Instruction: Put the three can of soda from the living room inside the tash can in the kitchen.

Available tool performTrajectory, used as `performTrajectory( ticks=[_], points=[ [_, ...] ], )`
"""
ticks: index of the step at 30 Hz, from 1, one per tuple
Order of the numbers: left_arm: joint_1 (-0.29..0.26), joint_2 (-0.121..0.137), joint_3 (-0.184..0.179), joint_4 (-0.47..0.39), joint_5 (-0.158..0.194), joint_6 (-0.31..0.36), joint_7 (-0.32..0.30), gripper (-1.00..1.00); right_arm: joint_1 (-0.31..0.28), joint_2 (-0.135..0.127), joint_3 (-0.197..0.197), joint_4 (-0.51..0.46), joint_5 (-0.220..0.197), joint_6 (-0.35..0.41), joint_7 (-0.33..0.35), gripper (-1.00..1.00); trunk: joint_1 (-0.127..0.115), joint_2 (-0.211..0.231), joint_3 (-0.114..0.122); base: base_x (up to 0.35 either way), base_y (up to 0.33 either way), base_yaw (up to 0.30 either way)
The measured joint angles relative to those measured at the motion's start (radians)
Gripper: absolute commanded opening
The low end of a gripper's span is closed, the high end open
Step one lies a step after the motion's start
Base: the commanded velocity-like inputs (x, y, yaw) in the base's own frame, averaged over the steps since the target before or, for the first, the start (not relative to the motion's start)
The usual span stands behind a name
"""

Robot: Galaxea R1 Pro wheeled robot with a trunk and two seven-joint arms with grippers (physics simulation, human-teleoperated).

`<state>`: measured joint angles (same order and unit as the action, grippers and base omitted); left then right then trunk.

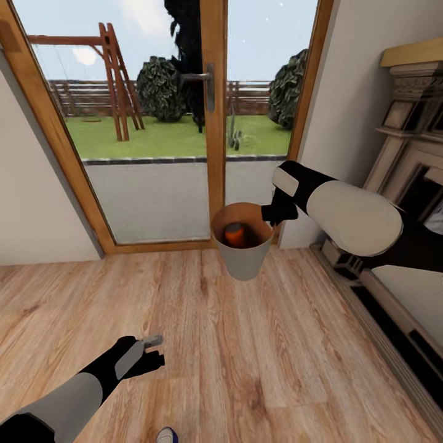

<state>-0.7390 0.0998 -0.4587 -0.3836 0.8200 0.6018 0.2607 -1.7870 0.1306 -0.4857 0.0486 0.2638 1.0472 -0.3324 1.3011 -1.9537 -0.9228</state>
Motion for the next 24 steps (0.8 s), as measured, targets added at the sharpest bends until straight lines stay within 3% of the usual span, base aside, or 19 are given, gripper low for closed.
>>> performTrajectory(
  ticks=[5,24],
  points=[
    [0.001,0.0,0.0,0.0,0.0,0.001,-0.003,1.0,0.002,0.0,0.017,0.0,0.015,0.0,-0.003,-1.0,0.019,-0.035,-0.016,0.0,0.0,0.0],
    [0.007,-0.005,0.0,0.002,0.001,0.0,-0.004,1.0,0.01,0.0,0.007,0.0,0.007,0.0,-0.001,-1.0,0.092,-0.168,-0.075,0.0,0.0,0.0]
  ],
)
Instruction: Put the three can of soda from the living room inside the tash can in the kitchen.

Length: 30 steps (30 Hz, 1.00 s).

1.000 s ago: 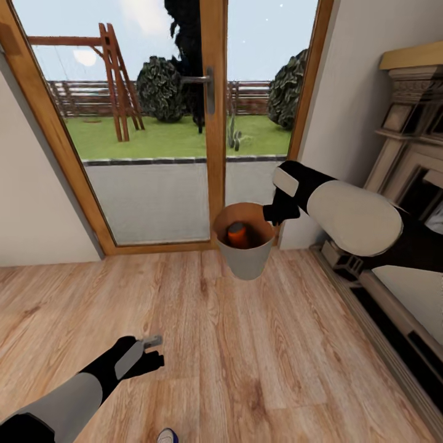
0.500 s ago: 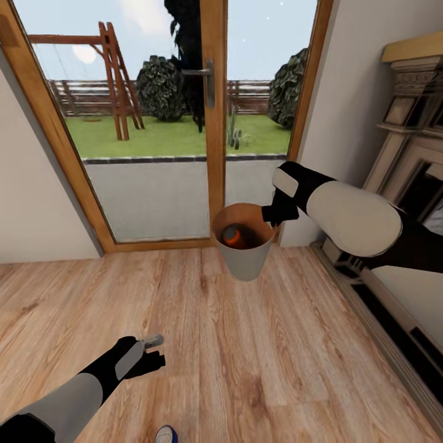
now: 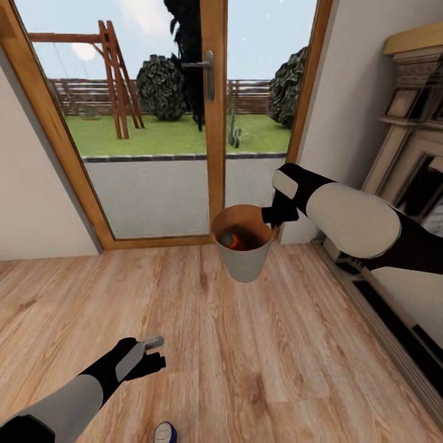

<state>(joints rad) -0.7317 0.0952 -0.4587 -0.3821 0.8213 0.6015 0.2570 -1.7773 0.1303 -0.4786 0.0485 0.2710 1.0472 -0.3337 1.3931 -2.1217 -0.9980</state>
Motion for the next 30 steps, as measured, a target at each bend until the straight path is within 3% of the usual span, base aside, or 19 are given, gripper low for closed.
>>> performTrajectory(
  ticks=[11,20,30],
  points=[
    [0.008,0.0,0.0,0.008,0.001,-0.001,0.001,1.0,0.001,-0.001,0.004,0.0,0.003,0.0,-0.001,-1.0,0.042,-0.077,-0.034,0.0,0.0,0.0],
    [0.022,-0.026,0.0,0.048,0.0,-0.003,0.001,1.0,0.006,0.0,0.002,0.0,0.001,0.0,0.0,-1.0,0.077,-0.14,-0.063,0.0,0.0,0.0],
    [0.047,-0.032,0.0,0.051,-0.001,-0.003,0.001,1.0,0.016,-0.001,0.001,-0.002,0.001,0.0,0.0,-1.0,0.077,-0.14,-0.063,0.0,0.0,0.0]
  ],
)
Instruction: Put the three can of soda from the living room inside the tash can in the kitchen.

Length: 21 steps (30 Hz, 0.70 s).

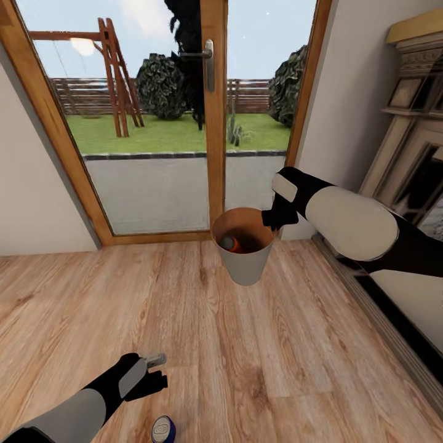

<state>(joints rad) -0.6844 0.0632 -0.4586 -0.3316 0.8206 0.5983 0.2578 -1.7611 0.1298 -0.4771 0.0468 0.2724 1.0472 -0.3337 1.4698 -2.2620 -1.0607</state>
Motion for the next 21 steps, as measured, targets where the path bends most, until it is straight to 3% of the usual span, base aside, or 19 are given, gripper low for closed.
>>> performTrajectory(
  ticks=[3,11,21],
  points=[
    [0.001,-0.006,0.0,0.0,0.0,-0.008,0.0,1.0,0.001,0.0,0.0,0.0,0.0,0.0,0.0,-1.0,0.0,0.0,0.0,0.0,0.0,0.0],
    [0.002,-0.023,-0.017,0.0,-0.001,-0.046,-0.001,1.0,0.002,0.0,0.002,0.0,0.001,0.0,0.0,-1.0,0.031,-0.056,-0.025,0.0,0.0,0.0],
    [0.002,-0.027,-0.026,0.0,-0.001,-0.049,-0.001,1.0,0.002,0.0,0.002,0.0,0.001,0.0,0.0,-1.0,0.069,-0.126,-0.056,0.0,0.0,0.0]
  ],
)
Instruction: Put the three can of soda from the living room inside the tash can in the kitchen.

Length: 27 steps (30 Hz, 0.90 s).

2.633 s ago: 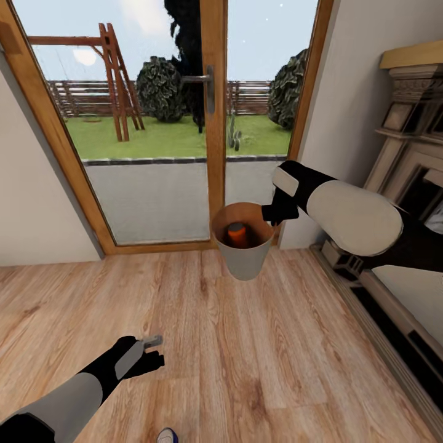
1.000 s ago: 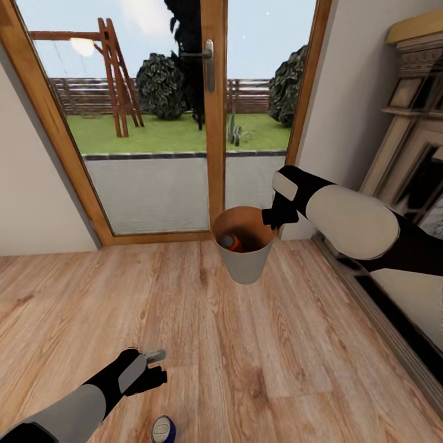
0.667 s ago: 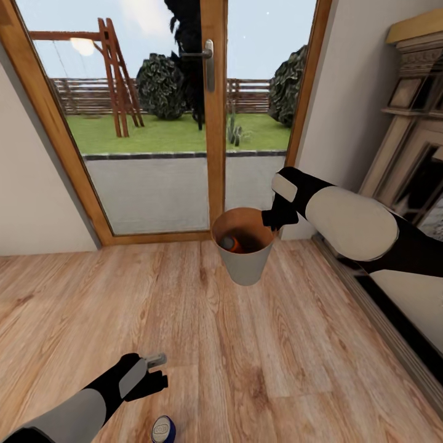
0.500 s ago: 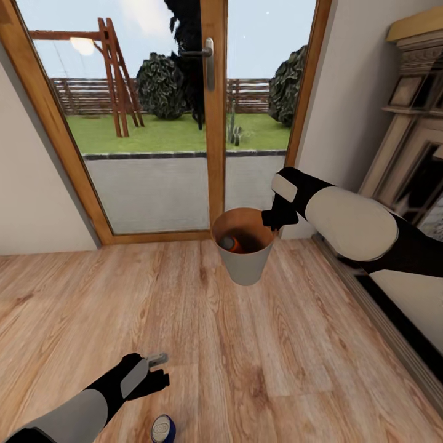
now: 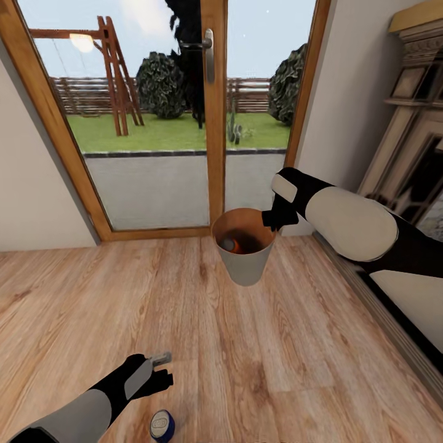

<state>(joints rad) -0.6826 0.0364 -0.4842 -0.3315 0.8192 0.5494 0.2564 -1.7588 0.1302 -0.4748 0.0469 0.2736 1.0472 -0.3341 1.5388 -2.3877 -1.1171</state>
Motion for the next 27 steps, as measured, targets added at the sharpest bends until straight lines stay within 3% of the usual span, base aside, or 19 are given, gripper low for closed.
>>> performTrajectory(
  ticks=[16,27],
  points=[
    [0.0,-0.001,-0.005,0.041,0.001,-0.042,0.0,1.0,0.0,0.0,-0.002,0.001,-0.001,0.0,0.0,-1.0,0.061,-0.112,-0.05,0.0,0.0,0.0],
    [0.013,-0.013,-0.01,0.043,0.002,-0.048,0.0,1.0,0.001,0.002,0.0,0.001,0.002,0.0,0.0,-1.0,0.067,-0.115,-0.093,0.0,0.0,0.0]
  ],
)
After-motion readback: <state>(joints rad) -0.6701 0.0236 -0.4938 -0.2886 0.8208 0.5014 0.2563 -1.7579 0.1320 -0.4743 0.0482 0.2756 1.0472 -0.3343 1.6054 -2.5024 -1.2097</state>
